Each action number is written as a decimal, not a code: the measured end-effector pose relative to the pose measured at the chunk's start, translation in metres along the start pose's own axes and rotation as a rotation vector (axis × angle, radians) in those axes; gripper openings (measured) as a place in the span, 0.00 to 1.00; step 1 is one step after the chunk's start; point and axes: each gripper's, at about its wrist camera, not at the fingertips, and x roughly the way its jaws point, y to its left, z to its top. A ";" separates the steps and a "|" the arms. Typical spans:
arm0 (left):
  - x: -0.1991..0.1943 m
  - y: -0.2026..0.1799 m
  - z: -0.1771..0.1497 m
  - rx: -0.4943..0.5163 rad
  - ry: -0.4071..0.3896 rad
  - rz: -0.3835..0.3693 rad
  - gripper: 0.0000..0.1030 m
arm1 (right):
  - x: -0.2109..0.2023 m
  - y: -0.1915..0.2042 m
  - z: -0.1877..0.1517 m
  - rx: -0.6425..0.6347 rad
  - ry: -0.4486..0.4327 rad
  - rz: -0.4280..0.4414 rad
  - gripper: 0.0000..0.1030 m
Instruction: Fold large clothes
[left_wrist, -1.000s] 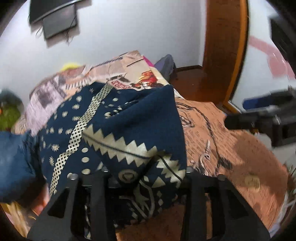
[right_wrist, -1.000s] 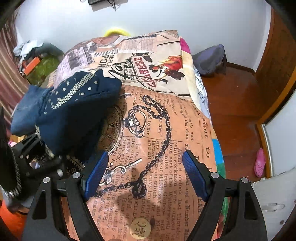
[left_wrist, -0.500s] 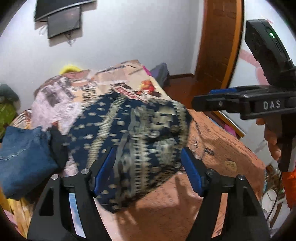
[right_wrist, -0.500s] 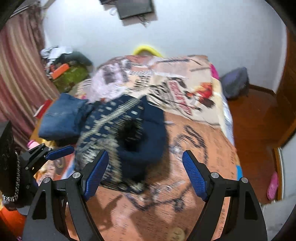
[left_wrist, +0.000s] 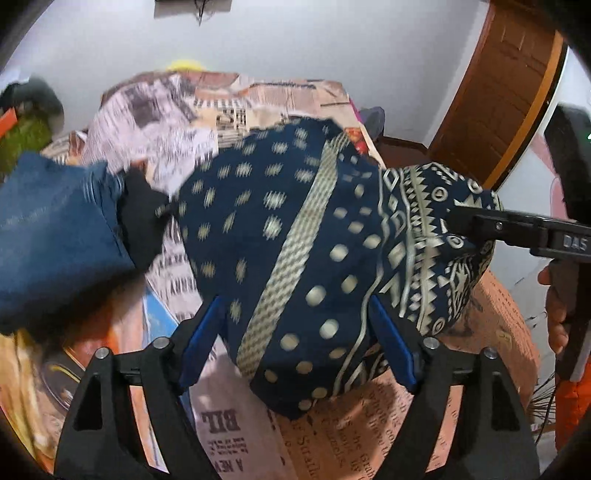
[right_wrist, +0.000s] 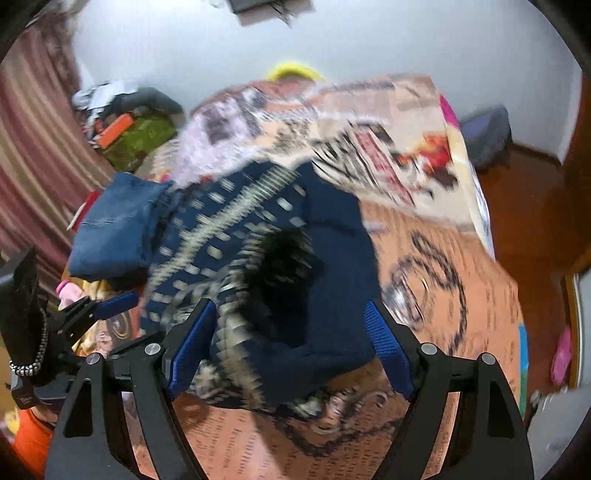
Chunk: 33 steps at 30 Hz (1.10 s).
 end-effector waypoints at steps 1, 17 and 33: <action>0.002 0.001 -0.004 0.000 0.007 -0.004 0.83 | 0.003 -0.008 -0.004 0.022 0.016 0.005 0.77; -0.031 0.028 0.000 -0.044 -0.055 0.065 0.83 | 0.013 -0.024 -0.009 0.117 0.078 0.108 0.80; 0.048 0.068 0.014 -0.458 0.082 -0.321 1.00 | 0.059 -0.047 -0.013 0.295 0.215 0.386 0.80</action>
